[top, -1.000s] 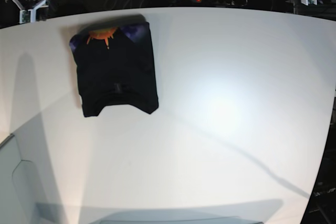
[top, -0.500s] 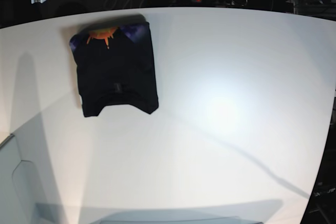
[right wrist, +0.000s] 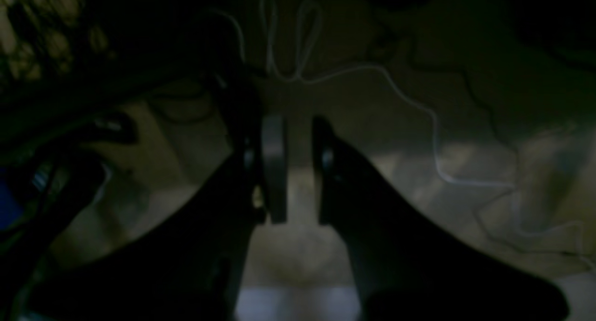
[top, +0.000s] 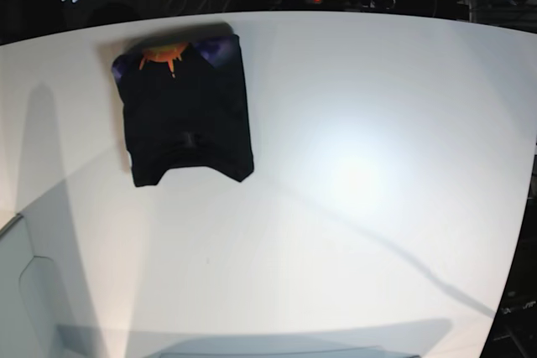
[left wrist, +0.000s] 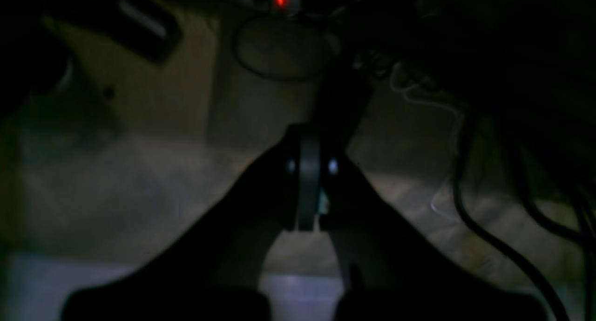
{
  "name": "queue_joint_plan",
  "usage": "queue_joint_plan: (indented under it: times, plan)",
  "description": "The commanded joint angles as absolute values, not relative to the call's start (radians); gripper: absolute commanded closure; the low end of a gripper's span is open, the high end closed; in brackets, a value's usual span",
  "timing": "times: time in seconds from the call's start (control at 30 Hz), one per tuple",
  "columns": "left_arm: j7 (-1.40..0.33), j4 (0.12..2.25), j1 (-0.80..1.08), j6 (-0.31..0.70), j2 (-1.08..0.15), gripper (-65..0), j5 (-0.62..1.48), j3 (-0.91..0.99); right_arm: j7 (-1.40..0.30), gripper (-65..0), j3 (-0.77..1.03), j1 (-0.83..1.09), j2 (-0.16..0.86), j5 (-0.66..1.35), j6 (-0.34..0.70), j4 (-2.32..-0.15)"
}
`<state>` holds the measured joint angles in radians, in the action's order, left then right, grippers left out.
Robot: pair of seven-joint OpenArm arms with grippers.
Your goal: Fold the T-shirt properly
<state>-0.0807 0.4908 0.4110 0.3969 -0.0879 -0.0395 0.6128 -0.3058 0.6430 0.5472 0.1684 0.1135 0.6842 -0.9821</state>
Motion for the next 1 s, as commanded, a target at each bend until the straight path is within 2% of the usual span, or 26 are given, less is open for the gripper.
queue_joint_plan:
  times: [0.0, 0.23, 0.27, 0.4, 0.6, 0.8, 0.87, 0.93, 0.97]
  plan:
    - [-0.047, 0.456, 0.403, 0.371, -0.104, 0.0, -0.039, 0.616, -0.269, -8.1, 0.611, 0.558, 0.188, 0.114, 0.698, -0.944]
    - [0.016, 0.317, 0.302, 0.297, -0.097, 0.0, -0.136, 0.556, 0.025, -8.1, 0.303, 0.542, 0.213, 0.113, 0.698, -0.753]
    - [0.016, 0.306, 0.292, 0.285, -0.097, 0.0, -0.139, 0.544, 0.056, -8.1, 0.252, 0.527, 0.213, 0.113, 0.674, -0.725]
    - [0.016, 0.271, 0.266, 0.251, -0.096, 0.0, -0.137, 0.492, 0.150, -8.0, 0.114, 0.438, 0.213, 0.113, 0.484, -0.522]
    - [0.008, 0.263, 0.240, 0.243, -0.097, 0.0, -0.137, 0.432, 0.295, -8.0, -0.027, 0.282, 0.163, 0.114, 0.274, -0.217]
    - [0.007, 0.263, 0.222, 0.243, -0.096, 0.0, -0.143, 0.426, 0.349, -7.8, -0.133, 0.232, 0.088, 0.113, -0.018, -0.176]
    - [0.007, 0.263, 0.211, 0.243, -0.096, 0.0, -0.143, 0.420, 0.349, -5.2, -0.166, 0.225, 0.073, 0.113, -0.064, -0.174]
    - [0.007, 0.263, 0.205, 0.243, -0.096, 0.0, -0.137, 0.383, 0.349, 0.0, -0.185, 0.223, 0.054, 0.113, -0.093, -0.174]
    - [0.007, 0.263, 0.203, 0.243, -0.096, 0.0, -0.137, 0.366, 0.349, 0.0, -0.185, 0.223, 0.048, 0.113, -0.101, -0.174]
